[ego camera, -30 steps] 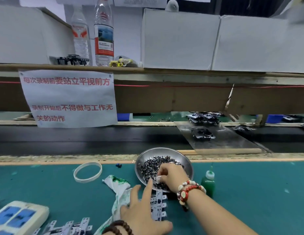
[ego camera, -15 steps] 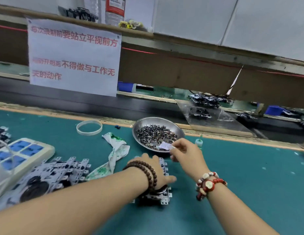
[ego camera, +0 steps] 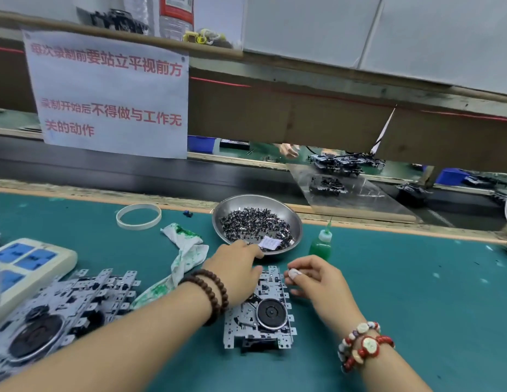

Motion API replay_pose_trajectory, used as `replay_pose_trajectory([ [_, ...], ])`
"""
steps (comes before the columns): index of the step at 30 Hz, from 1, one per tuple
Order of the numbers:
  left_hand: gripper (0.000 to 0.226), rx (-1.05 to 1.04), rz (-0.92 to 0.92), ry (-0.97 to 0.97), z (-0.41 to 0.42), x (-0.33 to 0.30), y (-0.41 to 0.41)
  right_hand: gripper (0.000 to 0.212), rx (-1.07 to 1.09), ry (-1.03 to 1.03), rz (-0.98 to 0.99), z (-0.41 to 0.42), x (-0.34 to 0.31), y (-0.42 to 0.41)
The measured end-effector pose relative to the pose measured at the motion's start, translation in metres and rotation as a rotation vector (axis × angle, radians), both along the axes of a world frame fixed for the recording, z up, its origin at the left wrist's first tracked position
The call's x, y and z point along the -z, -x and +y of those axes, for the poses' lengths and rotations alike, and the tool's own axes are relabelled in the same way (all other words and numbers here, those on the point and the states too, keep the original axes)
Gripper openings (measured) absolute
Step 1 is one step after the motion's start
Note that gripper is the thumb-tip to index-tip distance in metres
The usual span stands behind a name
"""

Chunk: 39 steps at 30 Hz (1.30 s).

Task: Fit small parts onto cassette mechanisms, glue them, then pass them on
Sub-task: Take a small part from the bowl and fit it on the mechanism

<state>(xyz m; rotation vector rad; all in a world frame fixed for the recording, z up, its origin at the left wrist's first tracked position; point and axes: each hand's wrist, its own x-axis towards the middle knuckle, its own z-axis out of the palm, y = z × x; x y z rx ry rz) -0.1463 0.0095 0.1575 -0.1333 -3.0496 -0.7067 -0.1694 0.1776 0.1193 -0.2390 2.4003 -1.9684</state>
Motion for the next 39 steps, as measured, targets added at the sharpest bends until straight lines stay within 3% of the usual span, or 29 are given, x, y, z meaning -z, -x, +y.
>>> replay_pose_trajectory([
  [13, 0.01, -0.005, 0.222, -0.479, 0.008, 0.035, 0.006, 0.022, -0.098, -0.036, 0.027, -0.009, 0.002, 0.009],
  [25, 0.005, 0.093, 0.268, -0.423, 0.008, 0.036, 0.007, 0.026, -0.1, -0.121, 0.156, -0.009, -0.002, 0.007],
  [31, 0.011, 0.068, 0.271, -0.484, 0.008, 0.035, 0.008, 0.026, -0.104, -0.039, 0.11, -0.009, -0.004, 0.006],
  [39, 0.022, 0.043, 0.184, -0.589, 0.007, 0.035, 0.01, 0.027, -0.129, -0.114, 0.174, -0.007, -0.004, 0.006],
])
